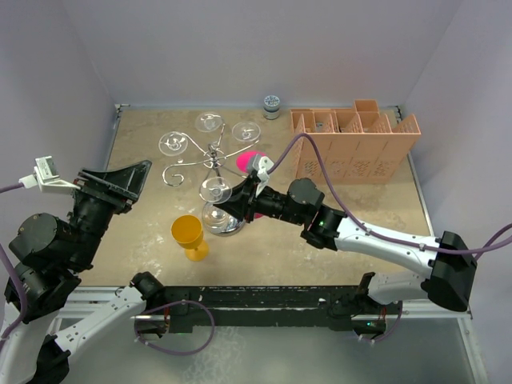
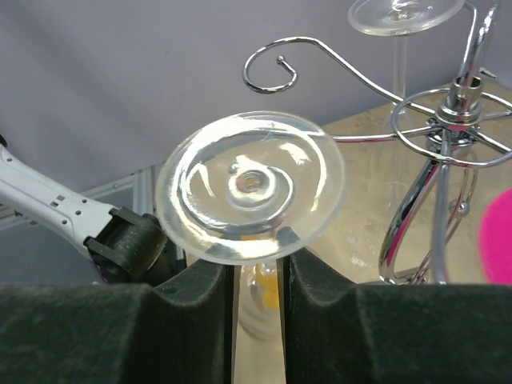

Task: Place the wine glass upside down on the wine glass rack

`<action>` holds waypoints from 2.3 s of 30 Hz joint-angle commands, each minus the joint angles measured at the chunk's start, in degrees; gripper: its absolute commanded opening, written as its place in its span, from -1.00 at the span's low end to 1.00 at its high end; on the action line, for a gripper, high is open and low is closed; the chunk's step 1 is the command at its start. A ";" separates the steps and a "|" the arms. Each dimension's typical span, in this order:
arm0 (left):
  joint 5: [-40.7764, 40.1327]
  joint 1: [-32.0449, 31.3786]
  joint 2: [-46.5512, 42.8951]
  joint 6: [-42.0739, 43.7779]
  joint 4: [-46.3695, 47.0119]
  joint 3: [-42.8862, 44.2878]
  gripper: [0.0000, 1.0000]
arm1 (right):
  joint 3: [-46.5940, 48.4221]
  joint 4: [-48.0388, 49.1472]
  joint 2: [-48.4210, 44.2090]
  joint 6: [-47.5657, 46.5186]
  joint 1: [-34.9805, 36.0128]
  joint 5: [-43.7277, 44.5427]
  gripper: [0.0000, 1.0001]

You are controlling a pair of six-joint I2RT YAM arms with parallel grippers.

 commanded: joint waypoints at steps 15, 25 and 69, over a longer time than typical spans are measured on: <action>-0.59 0.02 -1.08 -0.53 -4.84 -0.34 -0.02 | -3.28 4.02 -6.82 0.61 0.44 0.07 -0.08; -0.90 0.02 -2.09 -4.12 -22.90 -0.76 0.03 | -7.49 -2.29 -17.96 1.57 0.42 1.39 0.18; -5.92 0.02 16.33 -7.66 -34.88 -18.17 -1.00 | -4.75 -12.94 -36.48 7.85 0.44 25.73 0.22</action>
